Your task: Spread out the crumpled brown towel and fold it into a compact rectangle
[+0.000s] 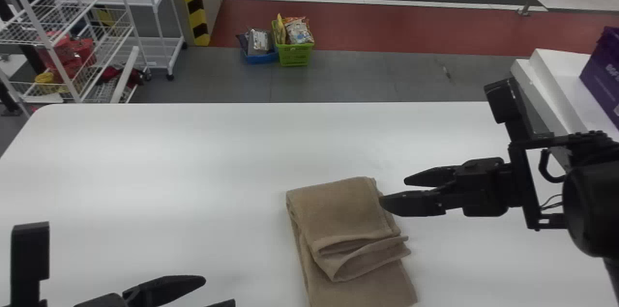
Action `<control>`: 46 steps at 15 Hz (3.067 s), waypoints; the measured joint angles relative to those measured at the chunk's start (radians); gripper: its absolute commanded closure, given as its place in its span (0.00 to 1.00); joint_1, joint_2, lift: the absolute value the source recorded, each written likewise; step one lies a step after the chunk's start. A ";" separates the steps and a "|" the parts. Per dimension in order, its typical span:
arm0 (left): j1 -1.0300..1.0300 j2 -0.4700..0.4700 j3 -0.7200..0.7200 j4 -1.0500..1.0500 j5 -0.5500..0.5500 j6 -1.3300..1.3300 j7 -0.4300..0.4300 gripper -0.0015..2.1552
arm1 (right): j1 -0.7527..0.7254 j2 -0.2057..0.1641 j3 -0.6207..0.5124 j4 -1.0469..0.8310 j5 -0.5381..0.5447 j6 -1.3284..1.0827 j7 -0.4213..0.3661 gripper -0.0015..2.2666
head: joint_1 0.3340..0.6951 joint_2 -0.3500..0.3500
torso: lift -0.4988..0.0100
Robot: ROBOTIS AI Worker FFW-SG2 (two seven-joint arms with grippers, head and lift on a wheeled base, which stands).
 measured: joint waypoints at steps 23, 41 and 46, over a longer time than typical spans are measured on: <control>0.066 -0.056 0.010 -0.058 0.004 -0.027 0.061 0.04 | -0.083 -0.287 0.471 0.000 0.359 -0.546 0.047 0.07 | 1.00 0.51 | 0.73; 0.064 -0.059 -0.016 -0.030 -0.003 -0.061 0.086 0.04 | -0.105 -0.315 0.659 0.091 0.571 -0.712 0.047 0.10 | 1.00 0.50 | 0.73; 0.062 -0.058 -0.016 -0.016 -0.004 -0.083 0.085 0.04 | -0.131 -0.285 0.667 0.123 0.548 -0.694 0.047 0.18 | 1.00 0.53 | 0.73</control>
